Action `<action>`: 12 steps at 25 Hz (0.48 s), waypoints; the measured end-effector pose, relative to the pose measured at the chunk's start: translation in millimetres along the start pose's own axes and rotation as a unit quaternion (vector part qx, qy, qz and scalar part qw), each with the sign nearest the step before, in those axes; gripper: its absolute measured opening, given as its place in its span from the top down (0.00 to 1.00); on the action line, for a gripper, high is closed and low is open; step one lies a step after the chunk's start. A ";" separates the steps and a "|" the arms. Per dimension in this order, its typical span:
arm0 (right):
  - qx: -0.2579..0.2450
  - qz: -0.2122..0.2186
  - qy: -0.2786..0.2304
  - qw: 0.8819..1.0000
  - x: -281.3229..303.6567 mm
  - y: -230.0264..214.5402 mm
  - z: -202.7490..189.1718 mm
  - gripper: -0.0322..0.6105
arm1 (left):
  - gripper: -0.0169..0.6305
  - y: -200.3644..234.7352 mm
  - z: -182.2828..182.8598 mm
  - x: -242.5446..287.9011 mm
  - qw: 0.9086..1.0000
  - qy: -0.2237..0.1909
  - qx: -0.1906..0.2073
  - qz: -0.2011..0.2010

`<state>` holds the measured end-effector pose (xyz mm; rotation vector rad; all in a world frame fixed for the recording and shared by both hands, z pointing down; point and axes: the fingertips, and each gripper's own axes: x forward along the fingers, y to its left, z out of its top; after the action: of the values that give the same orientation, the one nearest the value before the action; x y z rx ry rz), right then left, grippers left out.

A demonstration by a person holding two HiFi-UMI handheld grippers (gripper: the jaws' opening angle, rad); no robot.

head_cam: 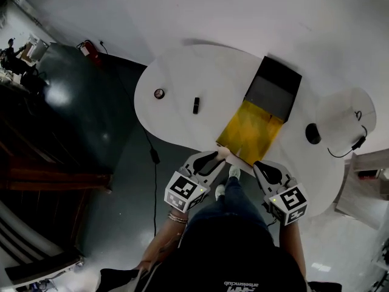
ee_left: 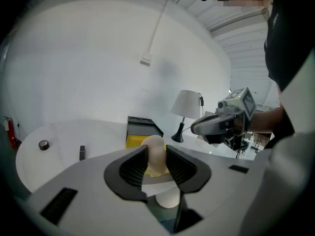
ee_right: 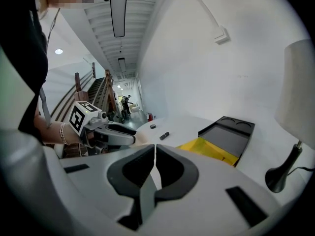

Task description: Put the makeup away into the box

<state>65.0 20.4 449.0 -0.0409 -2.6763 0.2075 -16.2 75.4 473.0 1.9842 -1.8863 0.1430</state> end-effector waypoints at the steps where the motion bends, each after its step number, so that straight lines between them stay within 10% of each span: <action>1: -0.002 0.003 -0.002 1.000 3.2 -1.6 2.8 0.91 | 0.78 2.0 0.1 0.5 1.000 0.001 0.000 0.001; 12: -0.012 0.023 -0.014 1.000 29.1 -33.4 30.5 0.91 | 0.78 27.9 25.1 21.0 1.000 0.008 0.011 0.026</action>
<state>25.6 -15.0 439.9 -0.1083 -2.7072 0.1917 -46.5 46.5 463.1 1.9433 -1.9333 0.1946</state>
